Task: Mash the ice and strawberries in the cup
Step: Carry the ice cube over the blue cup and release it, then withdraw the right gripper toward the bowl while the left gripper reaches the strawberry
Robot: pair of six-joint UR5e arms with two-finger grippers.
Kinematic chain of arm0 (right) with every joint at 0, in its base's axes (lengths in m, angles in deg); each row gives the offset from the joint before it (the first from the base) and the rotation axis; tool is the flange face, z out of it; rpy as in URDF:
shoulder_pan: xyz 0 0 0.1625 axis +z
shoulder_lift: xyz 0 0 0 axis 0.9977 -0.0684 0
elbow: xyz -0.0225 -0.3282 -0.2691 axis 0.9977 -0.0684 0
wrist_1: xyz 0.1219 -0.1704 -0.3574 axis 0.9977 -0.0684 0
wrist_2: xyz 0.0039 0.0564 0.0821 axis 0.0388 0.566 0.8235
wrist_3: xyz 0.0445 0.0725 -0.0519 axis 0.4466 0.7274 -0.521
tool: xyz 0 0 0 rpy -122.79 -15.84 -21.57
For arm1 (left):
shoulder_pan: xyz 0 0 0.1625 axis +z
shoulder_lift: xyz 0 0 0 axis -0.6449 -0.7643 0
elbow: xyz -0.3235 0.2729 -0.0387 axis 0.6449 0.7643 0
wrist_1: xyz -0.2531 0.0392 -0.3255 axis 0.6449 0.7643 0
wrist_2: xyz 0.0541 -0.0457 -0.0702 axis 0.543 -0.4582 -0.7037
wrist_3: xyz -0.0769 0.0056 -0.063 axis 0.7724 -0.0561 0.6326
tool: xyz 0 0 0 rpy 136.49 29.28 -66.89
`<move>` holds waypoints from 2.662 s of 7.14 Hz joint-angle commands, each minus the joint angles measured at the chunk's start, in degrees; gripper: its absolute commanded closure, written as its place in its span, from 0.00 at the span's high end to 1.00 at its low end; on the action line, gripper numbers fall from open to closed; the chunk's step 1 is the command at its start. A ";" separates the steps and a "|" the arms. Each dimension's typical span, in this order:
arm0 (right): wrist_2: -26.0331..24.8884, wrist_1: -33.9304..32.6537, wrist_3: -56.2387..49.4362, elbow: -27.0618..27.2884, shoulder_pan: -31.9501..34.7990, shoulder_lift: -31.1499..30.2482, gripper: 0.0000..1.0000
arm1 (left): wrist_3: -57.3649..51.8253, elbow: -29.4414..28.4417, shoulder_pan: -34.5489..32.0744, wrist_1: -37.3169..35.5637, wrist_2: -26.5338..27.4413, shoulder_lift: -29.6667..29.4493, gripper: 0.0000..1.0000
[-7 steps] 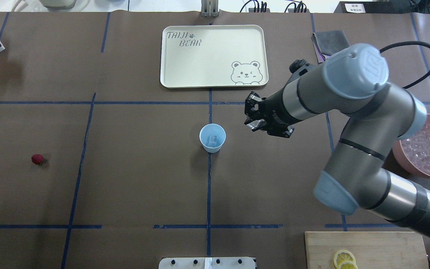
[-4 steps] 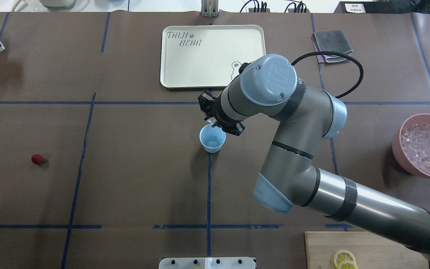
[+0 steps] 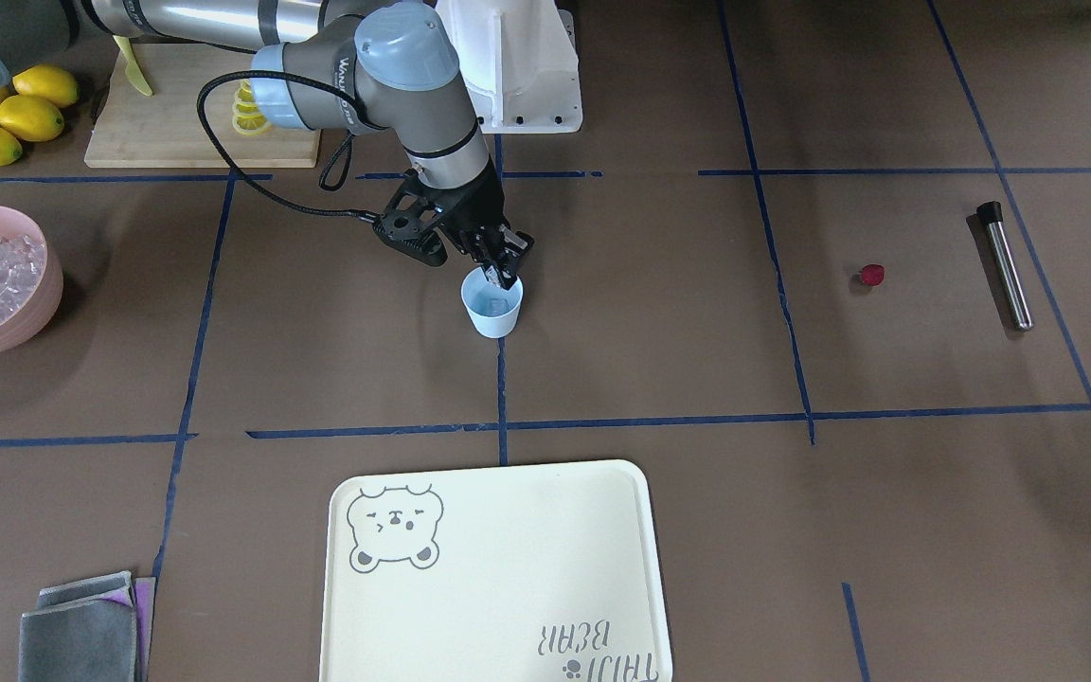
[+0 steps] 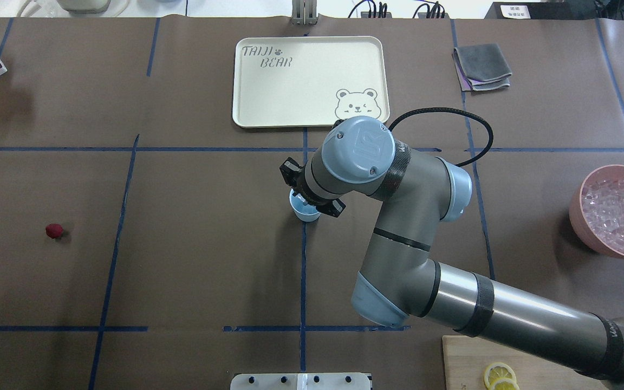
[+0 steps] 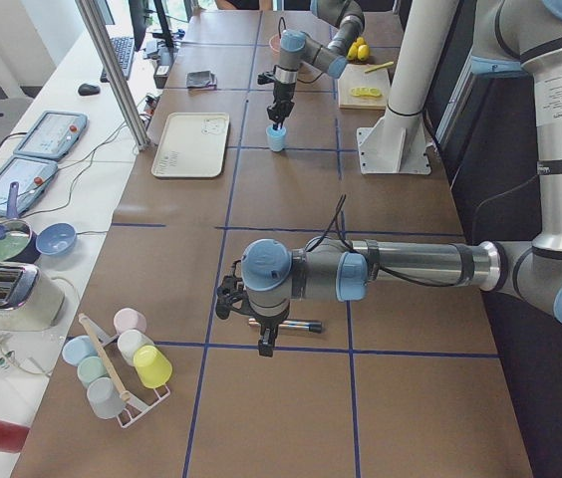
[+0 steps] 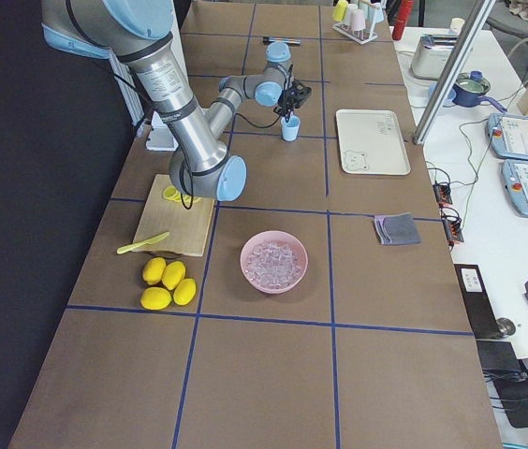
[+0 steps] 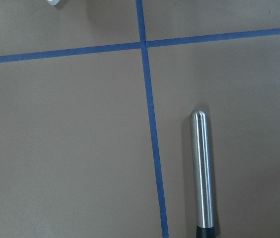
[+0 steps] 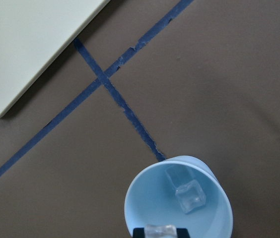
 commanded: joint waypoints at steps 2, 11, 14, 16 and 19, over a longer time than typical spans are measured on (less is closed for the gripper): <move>-0.01 -0.18 0.04 -0.22 -0.12 -0.16 0.61 | 0.00 0.07 0.00 0.08 0.02 0.04 1.00; 33.92 -2.20 -56.77 25.11 39.85 -48.40 1.00 | 50.62 4.02 29.22 27.90 0.63 -1.62 1.00; 33.83 -2.02 -59.11 24.04 40.22 -49.73 1.00 | 62.14 3.32 43.58 30.05 17.83 -4.35 1.00; 33.83 -1.94 -59.11 23.95 40.30 -49.73 1.00 | 62.14 -0.36 43.86 30.14 18.03 -6.28 1.00; 33.83 -1.94 -59.02 24.39 40.22 -49.64 1.00 | 62.31 -2.65 45.17 30.31 17.95 -6.55 1.00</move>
